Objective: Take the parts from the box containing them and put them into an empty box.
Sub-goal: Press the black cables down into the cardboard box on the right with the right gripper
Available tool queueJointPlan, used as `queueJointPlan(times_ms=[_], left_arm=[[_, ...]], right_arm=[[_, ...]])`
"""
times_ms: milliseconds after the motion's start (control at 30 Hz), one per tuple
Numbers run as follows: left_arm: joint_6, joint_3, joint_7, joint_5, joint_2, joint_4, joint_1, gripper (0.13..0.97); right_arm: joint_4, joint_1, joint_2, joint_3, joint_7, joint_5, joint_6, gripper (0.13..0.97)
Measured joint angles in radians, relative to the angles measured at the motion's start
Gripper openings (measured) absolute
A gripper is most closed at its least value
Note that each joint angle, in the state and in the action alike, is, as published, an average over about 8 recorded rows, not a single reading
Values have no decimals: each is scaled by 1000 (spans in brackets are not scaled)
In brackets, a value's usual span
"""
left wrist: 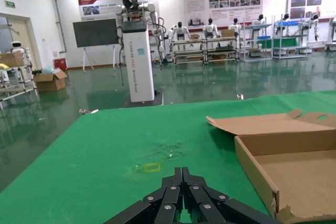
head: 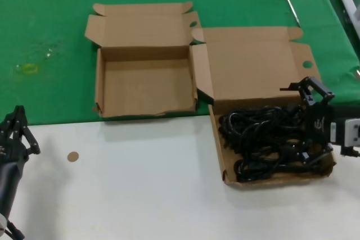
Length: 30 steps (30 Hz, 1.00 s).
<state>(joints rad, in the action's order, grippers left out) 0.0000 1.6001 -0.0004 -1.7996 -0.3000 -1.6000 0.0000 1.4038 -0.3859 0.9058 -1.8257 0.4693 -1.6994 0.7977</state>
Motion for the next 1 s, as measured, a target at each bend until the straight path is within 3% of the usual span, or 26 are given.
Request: queueJointPlan(times_ms=[433, 733, 1000], left_arm=[[0, 0, 0, 0, 0, 0, 0, 152], [0, 0, 0, 0, 0, 0, 0, 152], [0, 0, 0, 0, 0, 0, 0, 152]], right_arm=[[-64, -56, -58, -19, 47, 33, 14, 889], [-72, -62, -73, -24, 43, 50, 9, 748], [-73, -56, -77, -27, 39, 60, 5, 537]])
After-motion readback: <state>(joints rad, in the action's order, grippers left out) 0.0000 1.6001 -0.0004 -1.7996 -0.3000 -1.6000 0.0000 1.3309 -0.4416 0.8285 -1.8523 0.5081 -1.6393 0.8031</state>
